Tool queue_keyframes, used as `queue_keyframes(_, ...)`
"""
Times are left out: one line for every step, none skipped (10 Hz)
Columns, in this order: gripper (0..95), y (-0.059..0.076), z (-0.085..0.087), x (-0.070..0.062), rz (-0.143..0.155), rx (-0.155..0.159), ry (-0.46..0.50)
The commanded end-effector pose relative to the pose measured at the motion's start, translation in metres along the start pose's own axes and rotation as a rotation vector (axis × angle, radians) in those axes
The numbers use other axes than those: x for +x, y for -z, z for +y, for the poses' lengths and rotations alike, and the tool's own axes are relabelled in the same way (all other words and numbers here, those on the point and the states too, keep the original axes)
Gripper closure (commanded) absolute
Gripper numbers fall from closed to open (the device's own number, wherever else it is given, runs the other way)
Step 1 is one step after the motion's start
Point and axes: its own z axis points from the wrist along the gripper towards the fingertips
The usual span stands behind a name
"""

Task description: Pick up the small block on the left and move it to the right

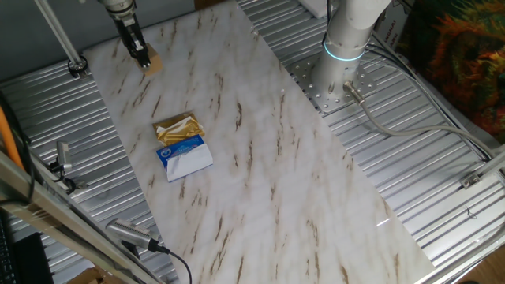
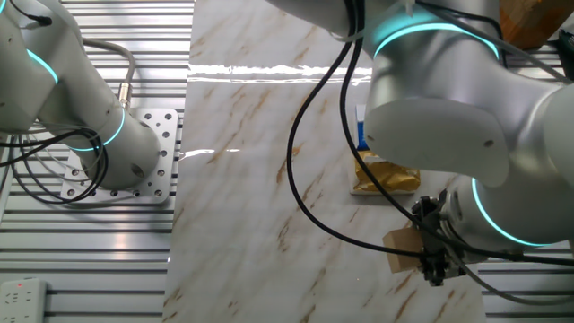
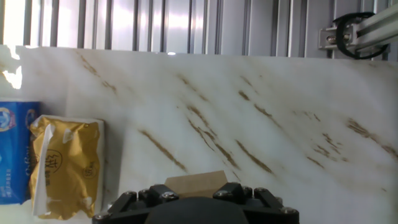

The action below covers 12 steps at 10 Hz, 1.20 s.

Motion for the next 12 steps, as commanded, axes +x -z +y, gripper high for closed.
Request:
queue_keyframes(95.0,0.0013,0.0002,0.0004,-0.003,-0.006,-0.004)
queue_keyframes(95.0,0.0025,-0.0004,0.0006,-0.002,-0.006,-0.007)
queue_keyframes(95.0,0.003,-0.0018,0.0004,-0.001,-0.005,-0.004)
queue_keyframes(95.0,0.0034,-0.0027,0.0002,-0.001,-0.005,-0.006)
queue_keyframes(95.0,0.0036,-0.0032,0.0002,-0.002,-0.005,-0.004)
queue_keyframes(95.0,0.0034,-0.0038,0.0002,0.001,-0.001,0.0)
queue_keyframes(95.0,0.0034,-0.0039,0.0002,-0.001,-0.004,0.002)
queue_keyframes(95.0,0.0034,-0.0039,0.0002,-0.001,-0.005,0.004)
queue_keyframes(95.0,0.0034,-0.0039,0.0002,0.0,-0.004,0.005)
queue_keyframes(95.0,0.0034,-0.0039,0.0002,0.0,-0.006,0.005)
queue_keyframes(95.0,0.003,-0.004,0.0001,0.0,-0.005,0.005)
queue_keyframes(95.0,0.0024,-0.0042,-0.0001,0.001,-0.005,0.005)
